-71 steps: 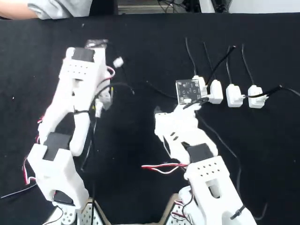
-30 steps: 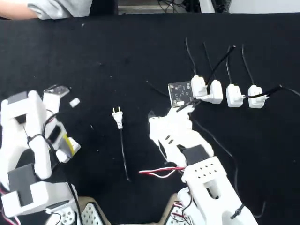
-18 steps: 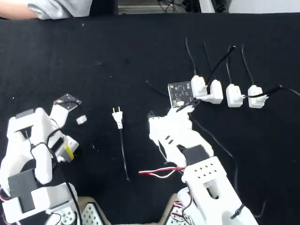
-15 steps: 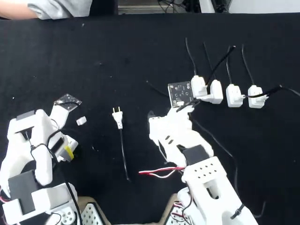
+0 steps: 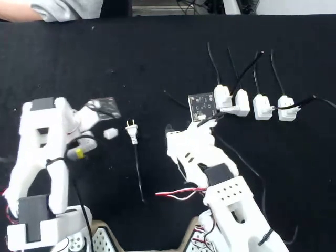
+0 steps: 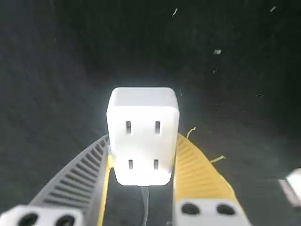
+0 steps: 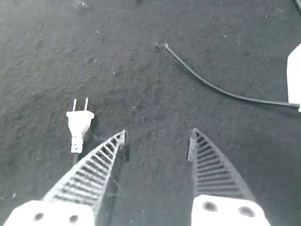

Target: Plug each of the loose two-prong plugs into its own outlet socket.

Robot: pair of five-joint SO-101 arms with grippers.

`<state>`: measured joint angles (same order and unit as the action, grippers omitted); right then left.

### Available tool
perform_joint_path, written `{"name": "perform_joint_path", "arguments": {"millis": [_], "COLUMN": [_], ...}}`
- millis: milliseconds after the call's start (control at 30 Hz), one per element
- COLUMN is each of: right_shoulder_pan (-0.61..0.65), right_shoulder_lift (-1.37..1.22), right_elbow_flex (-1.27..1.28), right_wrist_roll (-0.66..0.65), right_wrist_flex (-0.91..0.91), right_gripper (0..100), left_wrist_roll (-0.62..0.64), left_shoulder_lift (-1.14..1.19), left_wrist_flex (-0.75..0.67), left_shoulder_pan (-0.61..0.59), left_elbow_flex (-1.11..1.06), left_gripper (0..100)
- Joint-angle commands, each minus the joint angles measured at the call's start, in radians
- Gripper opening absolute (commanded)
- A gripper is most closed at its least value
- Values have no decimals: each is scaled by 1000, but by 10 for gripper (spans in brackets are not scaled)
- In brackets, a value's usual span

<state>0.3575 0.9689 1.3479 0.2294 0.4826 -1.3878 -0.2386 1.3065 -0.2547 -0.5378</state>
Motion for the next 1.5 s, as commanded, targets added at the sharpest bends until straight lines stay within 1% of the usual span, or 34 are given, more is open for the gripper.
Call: {"name": "perform_joint_path", "arguments": {"millis": [0, 133, 233, 300, 367, 433, 500, 600, 733, 767, 867, 933, 1000, 1100, 1200, 1267, 1333, 1400, 1467], "right_shoulder_pan": [8, 8, 8, 8, 8, 8, 8, 8, 8, 8, 11, 11, 11, 12, 12, 12, 12, 12, 20], "right_shoulder_lift": [28, 28, 28, 28, 28, 28, 28, 28, 28, 28, 28, 28, 28, 28, 28, 28, 28, 28, 27], "right_elbow_flex": [-4, -4, -4, -4, -4, -4, -4, -4, -4, -4, -4, -4, -4, -4, -4, -4, -4, -13, -27], "right_wrist_roll": [0, 0, 0, 0, 0, 0, 0, 0, 0, 0, 0, 0, 0, 5, 6, 6, 5, 2, 2], "right_wrist_flex": [-28, -28, -28, -28, -28, -28, -28, -28, -28, -28, -28, -28, -28, -28, -28, -28, -28, -25, -21], "right_gripper": [194, 194, 194, 194, 194, 194, 194, 194, 194, 194, 194, 194, 194, 194, 194, 194, 194, 194, 194], "left_wrist_roll": [-114, -164, -132, -87, -34, 18, 68, 86, 103, 127, 256, 379, 555, 836, 1049, 1148, 1201, 1241, 1313], "left_shoulder_lift": [-37, -37, -37, -37, -37, -37, -37, -46, -49, -49, -51, -38, -38, -43, -48, -38, -37, -40, -41], "left_wrist_flex": [-175, -384, -486, -523, -528, -534, -520, -463, -450, -450, -436, -425, -379, -295, -278, -272, -293, -353, -417], "left_shoulder_pan": [99, 108, 111, 120, 127, 127, 125, 124, 104, 102, 81, 42, 5, -16, -42, -45, -47, -48, -54], "left_elbow_flex": [-8, -114, -153, -157, -150, -142, -122, -96, -2, 19, 74, 91, 59, 19, 13, 5, -35, -87, -125], "left_gripper": [30, 30, 30, 37, 95, 184, 249, 243, 238, 238, 238, 238, 238, 241, 242, 242, 242, 238, 238]}}
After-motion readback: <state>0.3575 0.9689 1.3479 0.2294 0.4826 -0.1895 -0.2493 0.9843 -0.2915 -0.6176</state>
